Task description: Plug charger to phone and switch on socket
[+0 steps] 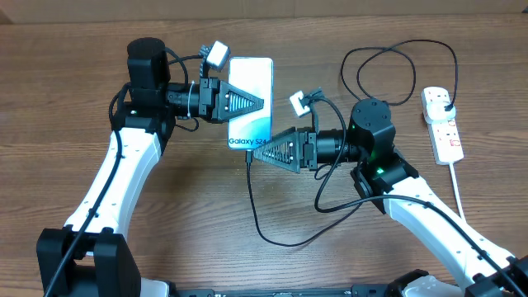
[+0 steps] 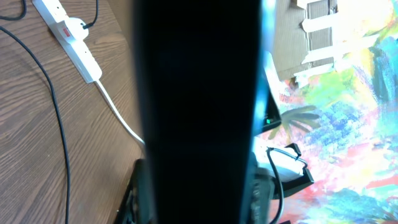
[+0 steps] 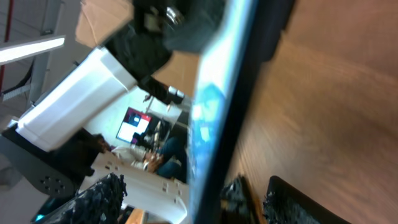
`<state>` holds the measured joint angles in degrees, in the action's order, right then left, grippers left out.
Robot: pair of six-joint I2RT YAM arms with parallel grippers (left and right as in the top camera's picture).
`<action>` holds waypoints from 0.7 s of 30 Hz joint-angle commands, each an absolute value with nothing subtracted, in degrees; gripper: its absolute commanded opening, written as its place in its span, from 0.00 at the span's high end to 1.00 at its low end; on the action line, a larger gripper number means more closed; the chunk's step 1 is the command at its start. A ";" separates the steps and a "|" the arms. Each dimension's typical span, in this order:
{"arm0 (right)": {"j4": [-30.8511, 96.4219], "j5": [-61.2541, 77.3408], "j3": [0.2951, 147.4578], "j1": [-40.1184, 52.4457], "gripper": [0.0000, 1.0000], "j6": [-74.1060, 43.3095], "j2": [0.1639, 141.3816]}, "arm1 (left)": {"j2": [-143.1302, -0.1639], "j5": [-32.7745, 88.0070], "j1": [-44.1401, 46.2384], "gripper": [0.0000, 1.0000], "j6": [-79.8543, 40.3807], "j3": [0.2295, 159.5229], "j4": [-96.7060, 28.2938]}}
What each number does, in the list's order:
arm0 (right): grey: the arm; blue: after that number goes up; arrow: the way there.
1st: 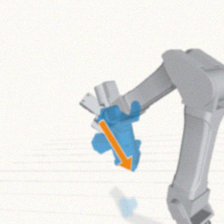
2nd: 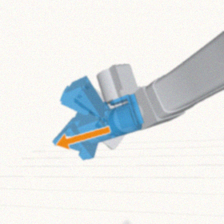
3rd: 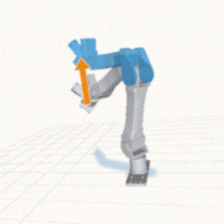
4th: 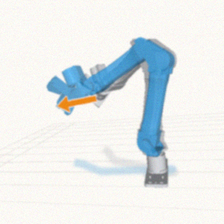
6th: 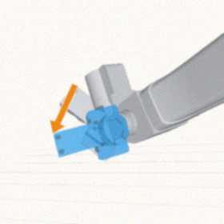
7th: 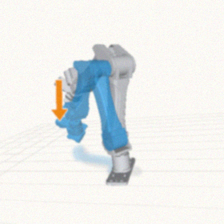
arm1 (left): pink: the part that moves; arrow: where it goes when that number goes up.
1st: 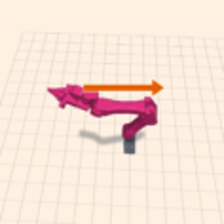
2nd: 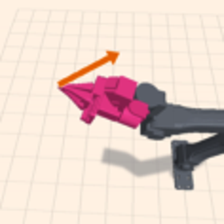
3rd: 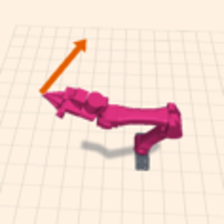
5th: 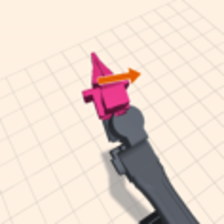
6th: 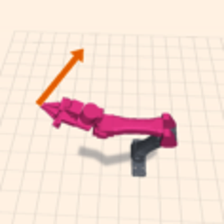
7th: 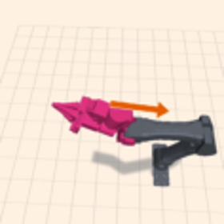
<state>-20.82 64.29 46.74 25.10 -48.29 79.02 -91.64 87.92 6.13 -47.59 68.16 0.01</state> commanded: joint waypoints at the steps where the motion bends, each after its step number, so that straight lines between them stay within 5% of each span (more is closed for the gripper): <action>1: -19.00 64.88 47.68 24.73 0.33 -44.49 78.83 | -89.89 90.08 6.04 0.96 -46.24 68.51 0.23; 3: -20.60 64.34 47.70 24.73 0.42 -44.93 78.83 | -89.89 90.41 6.11 0.95 -46.22 68.51 0.23; 8: -26.81 61.69 47.70 24.73 0.43 -49.39 78.83 | -89.89 90.52 7.09 0.96 -45.15 68.49 -0.19; 14: -26.74 56.99 47.70 24.73 0.61 -49.69 78.89 | -89.89 90.48 10.33 0.96 -45.15 68.49 -0.16; 18: -26.35 57.06 47.68 24.73 0.83 -49.69 78.89 | -89.89 88.84 10.48 0.96 -44.99 68.49 -0.12; 21: -24.23 57.04 47.70 24.73 0.84 -49.69 78.89 | -89.89 86.46 10.48 0.96 -44.97 68.49 -0.08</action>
